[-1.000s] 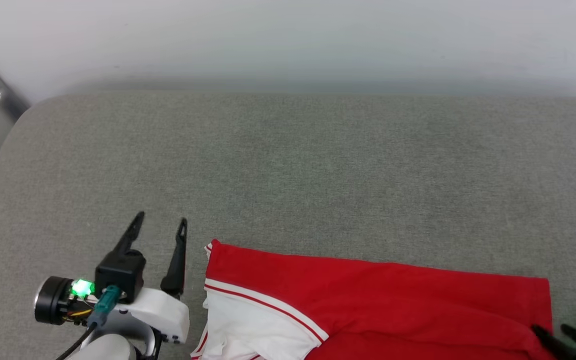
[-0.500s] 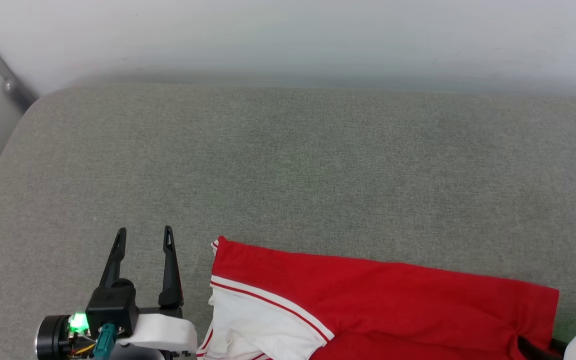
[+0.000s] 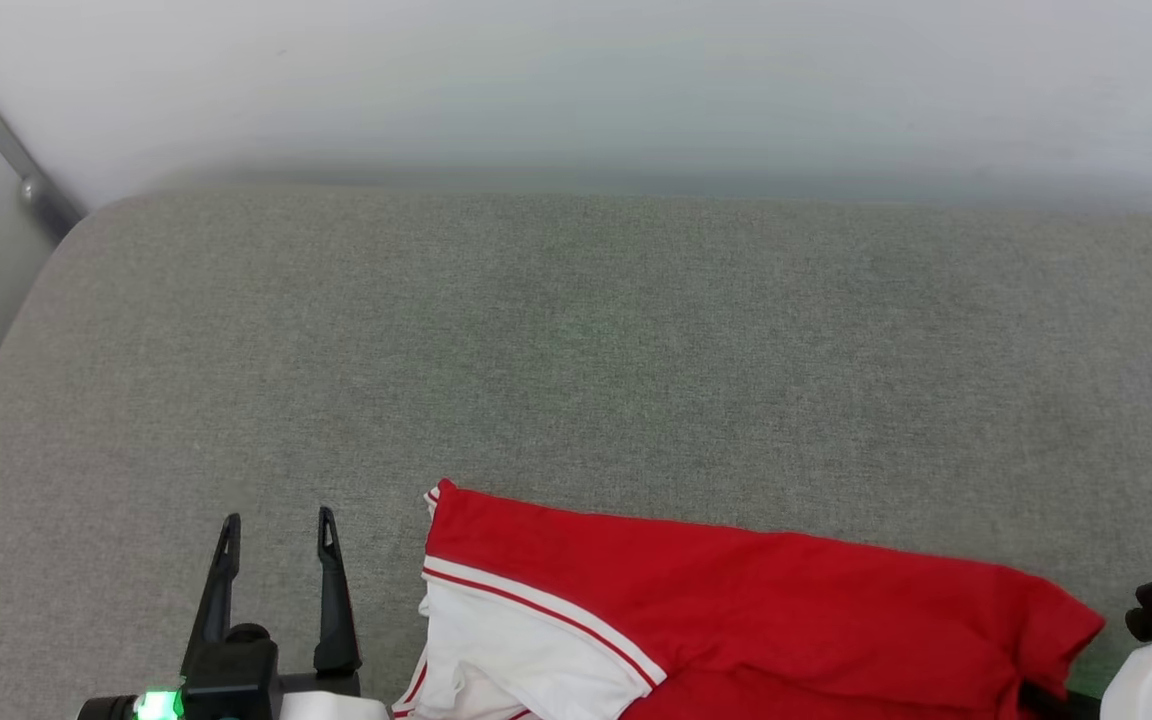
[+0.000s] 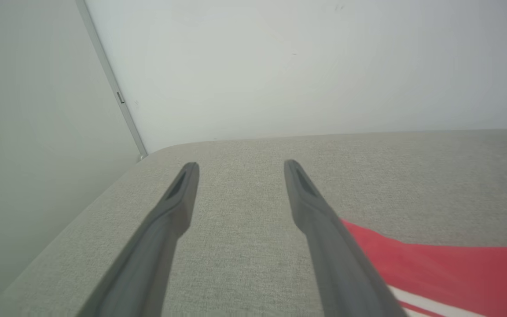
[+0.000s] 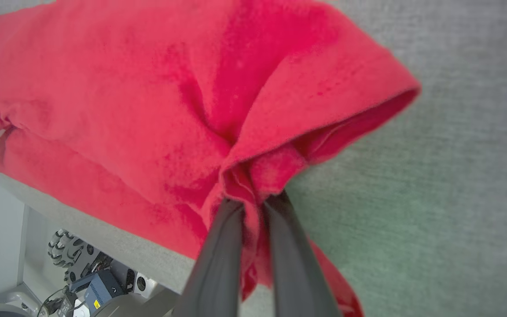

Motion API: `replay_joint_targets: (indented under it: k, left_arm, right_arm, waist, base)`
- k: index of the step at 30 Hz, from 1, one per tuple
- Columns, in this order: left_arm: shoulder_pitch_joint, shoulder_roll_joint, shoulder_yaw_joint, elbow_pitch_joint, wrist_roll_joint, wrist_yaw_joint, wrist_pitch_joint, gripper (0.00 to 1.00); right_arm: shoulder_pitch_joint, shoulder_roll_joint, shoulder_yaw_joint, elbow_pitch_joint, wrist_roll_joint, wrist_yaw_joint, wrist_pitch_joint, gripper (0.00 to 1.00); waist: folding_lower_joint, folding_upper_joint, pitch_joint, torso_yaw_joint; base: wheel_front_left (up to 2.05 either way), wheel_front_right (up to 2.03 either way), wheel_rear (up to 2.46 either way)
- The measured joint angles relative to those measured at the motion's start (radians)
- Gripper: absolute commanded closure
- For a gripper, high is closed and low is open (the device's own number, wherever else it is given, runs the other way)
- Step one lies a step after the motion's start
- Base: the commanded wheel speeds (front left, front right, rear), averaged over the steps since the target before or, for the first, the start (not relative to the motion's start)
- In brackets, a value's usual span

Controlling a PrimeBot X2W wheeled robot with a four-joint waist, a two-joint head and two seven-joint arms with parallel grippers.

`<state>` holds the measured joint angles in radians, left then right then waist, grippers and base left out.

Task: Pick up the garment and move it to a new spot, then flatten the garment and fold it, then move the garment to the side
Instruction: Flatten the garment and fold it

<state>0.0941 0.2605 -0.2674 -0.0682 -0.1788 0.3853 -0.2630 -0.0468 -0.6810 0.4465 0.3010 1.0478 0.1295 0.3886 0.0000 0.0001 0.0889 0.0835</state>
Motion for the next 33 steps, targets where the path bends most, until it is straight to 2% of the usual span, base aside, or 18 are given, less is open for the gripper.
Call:
replay_joint_targets:
  k: [8,15,21,26,33]
  left_arm:
    - [0.041,-0.058,0.057,0.015,0.065,-0.072,0.000,0.00]
    - [0.064,-0.088,0.096,0.028,0.099,-0.117,0.000,0.00]
    - [0.068,-0.107,0.118,0.035,0.121,-0.150,0.000,0.00]
    - [0.077,-0.116,0.138,0.039,0.132,-0.169,0.000,0.00]
    - [0.081,-0.128,0.157,0.043,0.141,-0.193,0.000,0.00]
  right_arm:
    - [-0.016,-0.072,-0.050,0.007,0.004,0.002,0.015,1.00]
    - [0.006,-0.164,-0.137,0.094,0.027,0.002,0.050,1.00]
    - [0.030,-0.197,-0.198,0.145,0.020,0.002,0.070,1.00]
    - [0.045,-0.202,-0.198,0.053,-0.036,0.002,0.083,1.00]
    - [0.046,-0.174,-0.160,-0.223,-0.123,0.001,0.155,1.00]
  waist:
    - [0.0000,0.0000,-0.027,-0.013]
    - [0.0000,0.0000,-0.041,-0.025]
    - [0.0000,0.0000,-0.049,-0.035]
    - [0.0000,0.0000,-0.053,-0.048]
    - [0.0000,0.0000,-0.053,-0.062]
  base:
    - [0.00,0.00,0.00]
    - [0.00,0.00,0.00]
    - [0.00,0.00,0.00]
    - [0.00,0.00,0.00]
    - [0.00,0.00,0.00]
